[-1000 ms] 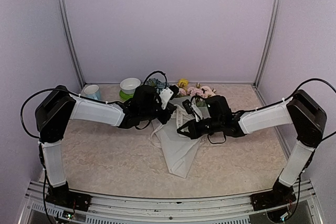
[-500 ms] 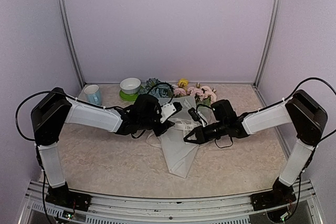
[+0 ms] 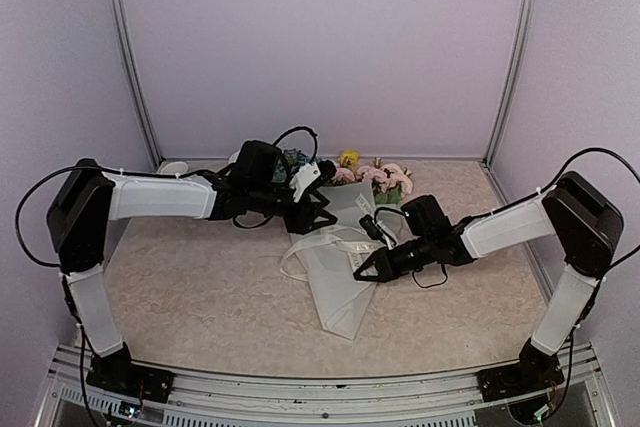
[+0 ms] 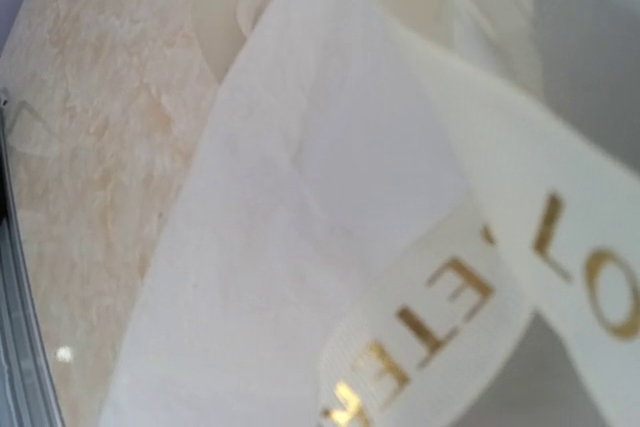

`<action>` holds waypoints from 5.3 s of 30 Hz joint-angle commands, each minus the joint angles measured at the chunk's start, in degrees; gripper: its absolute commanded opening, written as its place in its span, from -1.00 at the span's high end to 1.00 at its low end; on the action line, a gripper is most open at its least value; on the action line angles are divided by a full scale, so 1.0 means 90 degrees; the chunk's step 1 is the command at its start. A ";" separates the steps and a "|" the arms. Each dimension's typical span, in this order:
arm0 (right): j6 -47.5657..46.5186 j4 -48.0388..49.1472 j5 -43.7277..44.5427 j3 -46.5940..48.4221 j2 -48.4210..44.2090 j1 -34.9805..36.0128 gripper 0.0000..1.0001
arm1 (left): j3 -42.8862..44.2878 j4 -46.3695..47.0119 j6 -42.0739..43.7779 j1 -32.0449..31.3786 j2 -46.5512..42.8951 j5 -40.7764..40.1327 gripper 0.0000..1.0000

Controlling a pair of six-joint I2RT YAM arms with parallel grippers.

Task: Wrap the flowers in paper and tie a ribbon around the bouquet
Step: Cross the ribbon over the folded bouquet, then tie the ribbon around the folded bouquet, then cross the half-tied ribbon over the folded bouquet.

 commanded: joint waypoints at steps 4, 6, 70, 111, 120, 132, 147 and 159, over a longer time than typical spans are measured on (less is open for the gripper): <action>0.0147 0.0409 -0.0234 -0.0388 -0.0200 -0.0032 1.00 | 0.2287 -0.0016 -0.1294 -0.0048 0.2089 -0.1265 -0.09; 0.0147 0.0389 -0.0182 -0.0371 -0.0201 -0.0037 1.00 | 0.2411 -0.0261 -0.1017 -0.0060 0.2232 -0.1349 -0.19; 0.0631 -0.2605 0.3063 -0.0402 -0.1774 -0.3597 1.00 | -0.2941 0.1143 -0.3811 0.1414 -0.0917 -0.4920 1.00; 0.0602 -0.1469 0.2447 -0.1506 -0.1471 -0.6002 1.00 | -0.5422 0.2297 -0.6033 0.3673 -0.3467 -0.4942 1.00; 0.0308 -0.1648 0.2282 -0.1489 -0.1726 -0.6267 1.00 | -0.5396 0.2333 -0.5980 0.3665 -0.3417 -0.4884 1.00; -0.1242 -0.2794 0.2303 0.1180 -0.2877 -0.2454 1.00 | -0.3502 0.2226 -0.4282 0.1473 -0.3144 -0.3878 1.00; -0.1411 -0.0738 -0.0170 0.2159 -0.3306 -0.0496 1.00 | -0.2460 0.1079 -0.0988 -0.0681 -0.2802 -0.1021 -0.26; -0.1219 0.0046 -0.1113 0.2000 -0.2786 -0.0122 1.00 | -0.1984 0.2464 -0.0047 -0.0767 -0.2377 -0.0929 -0.55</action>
